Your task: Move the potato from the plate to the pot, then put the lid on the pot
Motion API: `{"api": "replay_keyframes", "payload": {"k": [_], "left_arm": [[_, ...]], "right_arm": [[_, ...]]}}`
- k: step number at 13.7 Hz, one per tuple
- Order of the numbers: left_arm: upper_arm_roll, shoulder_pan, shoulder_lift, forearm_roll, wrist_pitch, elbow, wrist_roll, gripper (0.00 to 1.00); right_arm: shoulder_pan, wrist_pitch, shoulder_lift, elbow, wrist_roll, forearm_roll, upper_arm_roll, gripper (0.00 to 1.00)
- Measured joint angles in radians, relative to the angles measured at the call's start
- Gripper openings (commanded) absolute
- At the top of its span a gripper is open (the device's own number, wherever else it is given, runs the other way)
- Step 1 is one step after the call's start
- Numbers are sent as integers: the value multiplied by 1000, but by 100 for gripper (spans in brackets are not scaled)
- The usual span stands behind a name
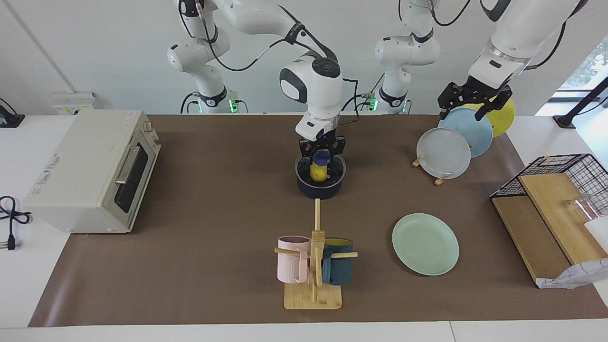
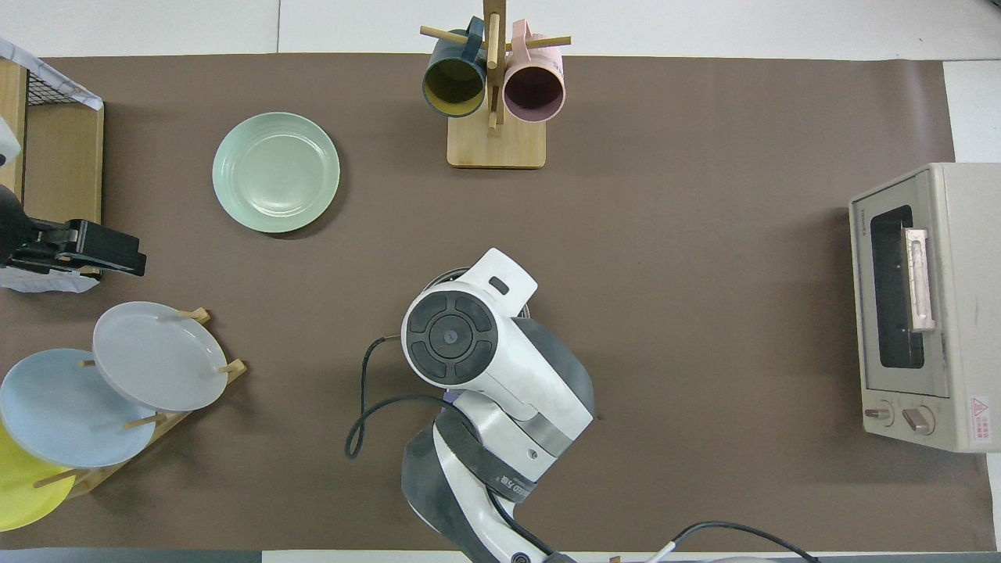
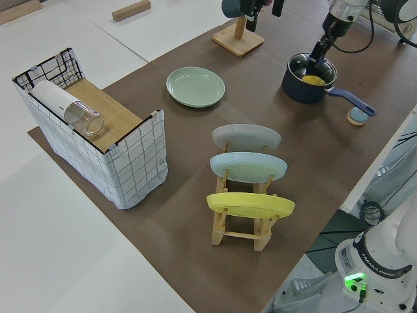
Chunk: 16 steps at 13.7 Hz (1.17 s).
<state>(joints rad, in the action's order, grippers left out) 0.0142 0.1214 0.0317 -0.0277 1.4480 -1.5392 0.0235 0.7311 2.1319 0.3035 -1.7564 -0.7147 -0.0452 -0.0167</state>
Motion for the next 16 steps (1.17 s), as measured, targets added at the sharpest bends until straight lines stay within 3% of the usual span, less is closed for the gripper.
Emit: {"api": "replay_keyframes", "payload": {"k": [4,7,12,16], "left_arm": [[-2,-1,1,0,0,0,0,100],[0,0,4,0,0,0,0,100],[2,1,5,0,0,0,0,100],[2,1,5,0,0,0,0,100]], "right_arm": [[-2,-6,-3,11,0,-58,1,100],[-40,-134,-24,95,6,-69,16,100],[-239,-376,-195,150,121,-70,22,100],[-418,-509,-278,152,332,-59,23,100]]}}
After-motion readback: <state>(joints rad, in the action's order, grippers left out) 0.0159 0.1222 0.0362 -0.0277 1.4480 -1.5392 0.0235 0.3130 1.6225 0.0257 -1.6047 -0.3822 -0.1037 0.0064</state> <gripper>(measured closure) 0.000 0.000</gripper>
